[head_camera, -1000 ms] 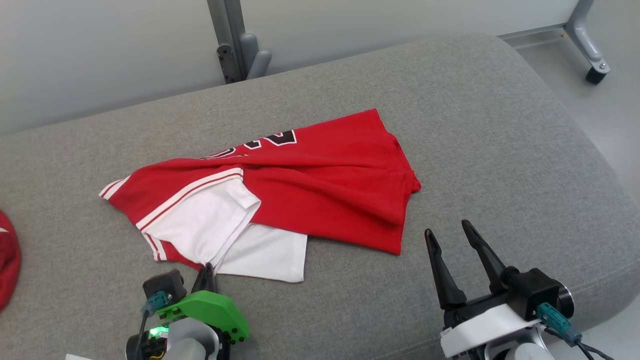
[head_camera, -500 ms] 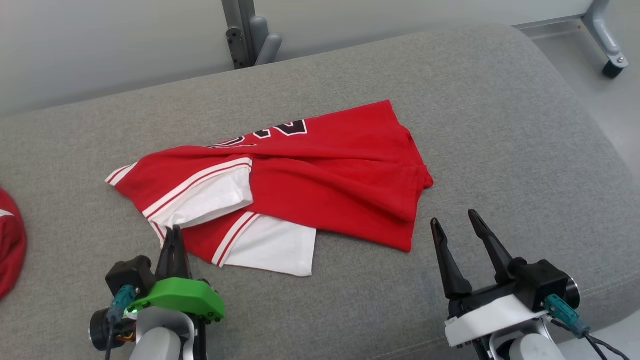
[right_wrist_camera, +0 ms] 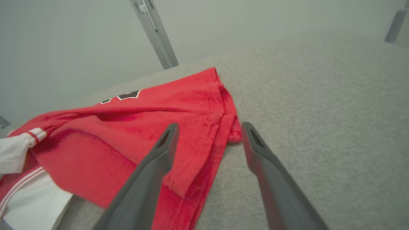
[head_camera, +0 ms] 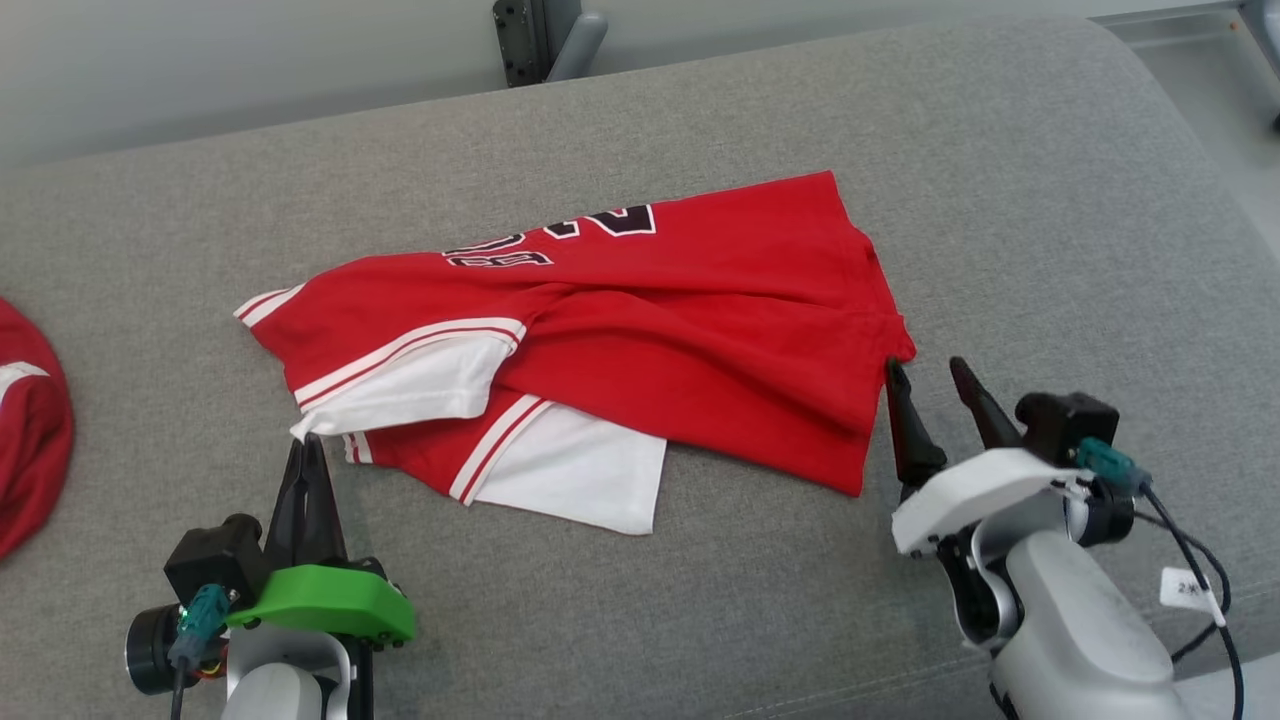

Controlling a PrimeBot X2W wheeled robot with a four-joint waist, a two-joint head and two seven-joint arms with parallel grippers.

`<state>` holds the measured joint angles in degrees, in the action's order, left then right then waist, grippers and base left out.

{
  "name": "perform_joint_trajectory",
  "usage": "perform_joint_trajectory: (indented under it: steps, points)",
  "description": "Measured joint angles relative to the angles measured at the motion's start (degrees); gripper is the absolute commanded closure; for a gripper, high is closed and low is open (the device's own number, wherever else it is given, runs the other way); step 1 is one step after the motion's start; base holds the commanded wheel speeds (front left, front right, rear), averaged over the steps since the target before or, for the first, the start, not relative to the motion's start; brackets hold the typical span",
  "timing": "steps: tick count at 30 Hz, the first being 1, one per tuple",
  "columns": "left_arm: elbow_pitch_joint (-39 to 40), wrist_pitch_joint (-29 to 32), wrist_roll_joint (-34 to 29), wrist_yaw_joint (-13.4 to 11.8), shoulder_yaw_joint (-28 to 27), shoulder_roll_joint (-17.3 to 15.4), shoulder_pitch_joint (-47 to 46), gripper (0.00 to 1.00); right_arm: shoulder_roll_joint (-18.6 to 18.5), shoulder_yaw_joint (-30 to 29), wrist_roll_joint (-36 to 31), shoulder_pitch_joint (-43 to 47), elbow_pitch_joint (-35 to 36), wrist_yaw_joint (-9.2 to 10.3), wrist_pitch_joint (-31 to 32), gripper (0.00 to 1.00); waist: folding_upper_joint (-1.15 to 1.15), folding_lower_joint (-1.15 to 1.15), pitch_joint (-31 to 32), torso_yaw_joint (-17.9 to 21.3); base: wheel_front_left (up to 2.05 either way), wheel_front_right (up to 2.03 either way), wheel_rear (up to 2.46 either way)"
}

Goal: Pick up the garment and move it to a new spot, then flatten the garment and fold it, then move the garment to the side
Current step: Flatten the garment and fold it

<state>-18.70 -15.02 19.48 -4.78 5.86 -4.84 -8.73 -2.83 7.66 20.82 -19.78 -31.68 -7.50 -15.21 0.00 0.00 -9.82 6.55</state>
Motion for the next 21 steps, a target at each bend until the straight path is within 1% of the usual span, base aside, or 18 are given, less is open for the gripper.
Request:
perform_joint_trajectory:
  steps: [6,8,14,17,20,21]
  points:
    - [0.01,-0.01,-1.49,0.53,-0.38,0.35,-0.71,1.0,0.0,1.22,5.03,-11.55,-14.29,0.0,0.21,0.0,0.0,0.0,-2.13,-0.93,0.0,0.0,0.0]
    - [-0.09,0.0,-1.89,0.71,-0.56,0.46,-0.99,1.0,-0.03,2.48,7.98,-14.39,-17.78,0.0,0.83,0.0,0.0,0.0,-2.77,-1.26,0.0,0.0,0.0]
    - [-0.36,-0.01,-2.44,1.21,-1.2,0.75,-1.37,1.0,0.03,5.98,14.33,-19.34,-24.76,0.0,1.51,0.0,0.0,0.0,-4.18,-2.0,0.0,0.0,0.0]
    - [-0.36,-0.01,-2.67,1.29,-1.51,0.91,-1.59,1.0,0.05,6.73,15.19,-21.02,-27.73,0.0,1.38,0.0,0.0,0.0,-4.64,-2.19,0.0,0.0,0.0]
    - [-0.36,0.0,-3.0,1.34,-1.7,1.03,-1.91,1.0,0.0,7.49,17.01,-22.04,-28.8,0.0,0.97,0.0,0.0,0.0,-4.93,-2.31,0.0,0.0,0.0]
    - [-0.37,-0.01,-3.02,1.36,-1.8,1.07,-1.94,1.0,0.02,7.82,17.33,-22.31,-29.05,0.0,0.89,0.12,0.0,0.0,-4.97,-2.29,0.0,0.0,0.0]
